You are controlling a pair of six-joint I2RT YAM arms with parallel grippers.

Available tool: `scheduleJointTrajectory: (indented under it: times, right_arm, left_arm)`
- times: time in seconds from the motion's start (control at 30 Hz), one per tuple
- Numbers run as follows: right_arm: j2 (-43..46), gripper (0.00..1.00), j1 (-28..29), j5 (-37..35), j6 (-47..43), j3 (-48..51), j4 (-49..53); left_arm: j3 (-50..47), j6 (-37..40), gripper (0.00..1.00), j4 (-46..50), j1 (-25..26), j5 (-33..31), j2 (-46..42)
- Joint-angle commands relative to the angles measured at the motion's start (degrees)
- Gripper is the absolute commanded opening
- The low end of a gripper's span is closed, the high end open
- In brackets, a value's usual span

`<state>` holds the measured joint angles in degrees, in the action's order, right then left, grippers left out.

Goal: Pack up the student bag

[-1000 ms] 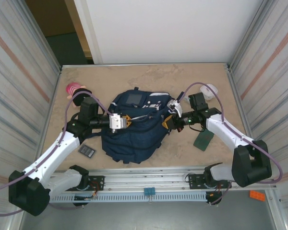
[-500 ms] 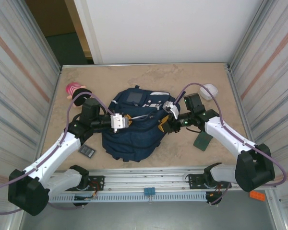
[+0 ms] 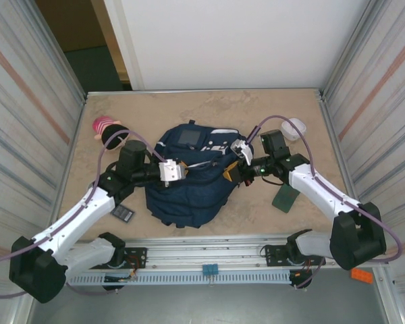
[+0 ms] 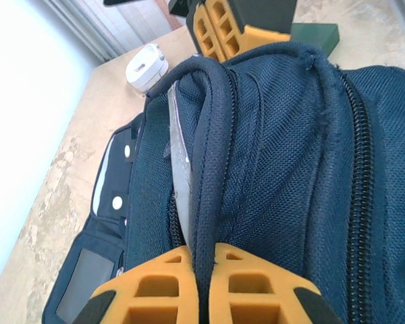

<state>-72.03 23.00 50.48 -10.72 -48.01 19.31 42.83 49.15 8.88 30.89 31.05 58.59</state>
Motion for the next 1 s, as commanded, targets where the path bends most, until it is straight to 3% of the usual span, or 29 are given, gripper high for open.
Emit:
scheduleJointTrajectory:
  times: [0.0,0.2,0.3,0.47,0.63,0.97]
  right_arm:
    - [2.87,0.00,3.80,0.43,1.88,-1.40,0.49]
    - [1.54,0.00,6.99,-2.52,9.05,-4.96,3.91]
    - [0.60,0.00,7.22,-3.97,10.89,-7.17,7.00]
    - [0.12,0.00,6.39,-7.71,11.07,-8.63,9.03]
    - [-4.38,0.00,2.02,-8.88,10.98,-13.01,12.84]
    - [-15.24,0.00,-1.87,-7.92,2.26,-25.44,21.69]
  left_arm:
    - [2.58,-7.96,0.00,-6.03,2.51,-13.21,0.86]
    - [3.71,-17.18,0.00,-7.24,7.47,-31.43,4.24]
    - [3.93,-21.65,0.00,-6.55,7.73,-36.45,5.66]
    - [5.03,-26.77,0.00,-3.27,10.05,-38.41,6.06]
    - [4.85,-29.93,0.00,-1.90,13.81,-38.07,4.12]
    - [13.20,-44.00,0.00,9.31,13.93,-36.76,5.68]
